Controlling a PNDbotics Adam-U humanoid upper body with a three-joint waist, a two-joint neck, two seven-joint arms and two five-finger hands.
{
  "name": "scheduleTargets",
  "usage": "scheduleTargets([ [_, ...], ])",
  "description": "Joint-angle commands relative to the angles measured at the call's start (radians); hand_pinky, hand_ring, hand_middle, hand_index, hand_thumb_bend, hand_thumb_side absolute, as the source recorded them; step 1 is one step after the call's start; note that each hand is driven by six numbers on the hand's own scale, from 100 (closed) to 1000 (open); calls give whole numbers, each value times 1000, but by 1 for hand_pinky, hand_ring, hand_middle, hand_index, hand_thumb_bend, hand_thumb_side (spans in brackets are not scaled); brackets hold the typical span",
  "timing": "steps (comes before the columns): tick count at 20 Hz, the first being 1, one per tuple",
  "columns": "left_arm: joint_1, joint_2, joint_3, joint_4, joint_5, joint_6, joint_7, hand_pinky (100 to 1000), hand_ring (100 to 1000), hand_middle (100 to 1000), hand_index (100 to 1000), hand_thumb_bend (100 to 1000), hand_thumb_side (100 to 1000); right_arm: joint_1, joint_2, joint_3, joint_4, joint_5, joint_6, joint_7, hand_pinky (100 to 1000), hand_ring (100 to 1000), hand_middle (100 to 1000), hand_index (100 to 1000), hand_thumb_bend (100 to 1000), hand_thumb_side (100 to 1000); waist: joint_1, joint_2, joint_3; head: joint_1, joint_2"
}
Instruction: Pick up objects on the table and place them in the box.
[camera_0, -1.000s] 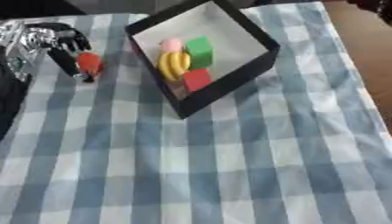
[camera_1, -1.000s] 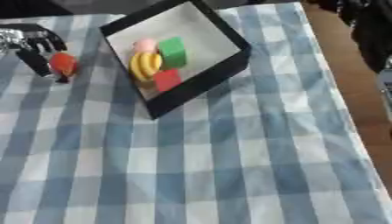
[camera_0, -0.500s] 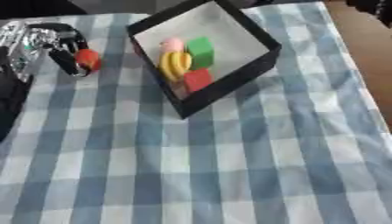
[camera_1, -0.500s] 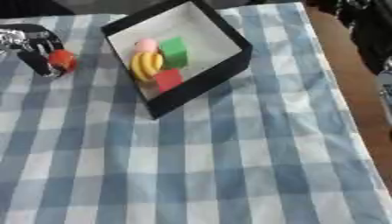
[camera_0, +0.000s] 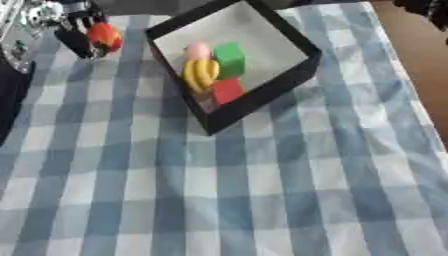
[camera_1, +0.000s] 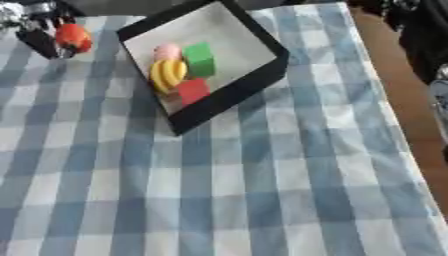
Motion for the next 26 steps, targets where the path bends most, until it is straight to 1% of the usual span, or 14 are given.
scheduleTargets([
  [1, -48, 12, -23, -93, 19, -18, -10, 763, 770, 721, 698, 216, 100, -15, -25, -14, -12, -8, -4, -4, 920, 769, 746, 739, 100, 689, -10, -34, 0, -4, -3],
  [6, -92, -43, -51, -168, 32, -29, -19, 751, 760, 712, 696, 224, 100, -16, -25, -15, -12, -12, -5, -5, 919, 769, 746, 739, 100, 686, -10, -38, -4, -1, -6],
  [10, -115, -111, -60, -174, 26, -20, 24, 740, 749, 704, 699, 252, 100, -22, -19, -16, -13, -17, -5, -8, 919, 770, 747, 739, 100, 685, -10, -39, -11, 8, -10],
  [11, -117, -128, -61, -166, 24, -18, 36, 739, 748, 702, 699, 254, 100, -24, -17, -15, -13, -19, -5, -9, 919, 770, 747, 739, 100, 684, -10, -39, -13, 10, -10],
  [12, -118, -144, -59, -155, 24, -15, 49, 730, 742, 696, 699, 290, 100, -26, -16, -15, -13, -20, -4, -10, 919, 770, 747, 740, 100, 682, -11, -39, -16, 12, -12],
  [15, -115, -184, -53, -104, 15, -3, 97, 726, 740, 695, 702, 305, 100, -35, -11, -15, -15, -23, -4, -15, 919, 771, 747, 740, 100, 676, -12, -37, -27, 24, -19],
  [17, -114, -205, -46, -60, -6, 4, 118, 729, 742, 698, 703, 318, 115, -42, -8, -15, -16, -26, -4, -18, 919, 771, 747, 740, 100, 674, -14, -35, -35, 29, -25],
  [21, -110, -248, -12, 19, -43, 11, 148, 725, 741, 697, 695, 346, 144, -52, 0, -12, -18, -30, -1, -20, 919, 770, 747, 739, 100, 681, -14, -27, -49, 30, -27],
  [25, -106, -269, 7, 76, -72, 7, 165, 729, 746, 703, 705, 416, 202, -55, 6, -9, -17, -28, 3, -16, 919, 769, 746, 739, 100, 687, -11, -22, -53, 31, -28],
  [26, -104, -271, 8, 85, -77, 4, 162, 738, 756, 715, 733, 474, 237, -54, 6, -8, -17, -27, 4, -16, 919, 769, 746, 739, 100, 688, -11, -21, -53, 31, -27],
])
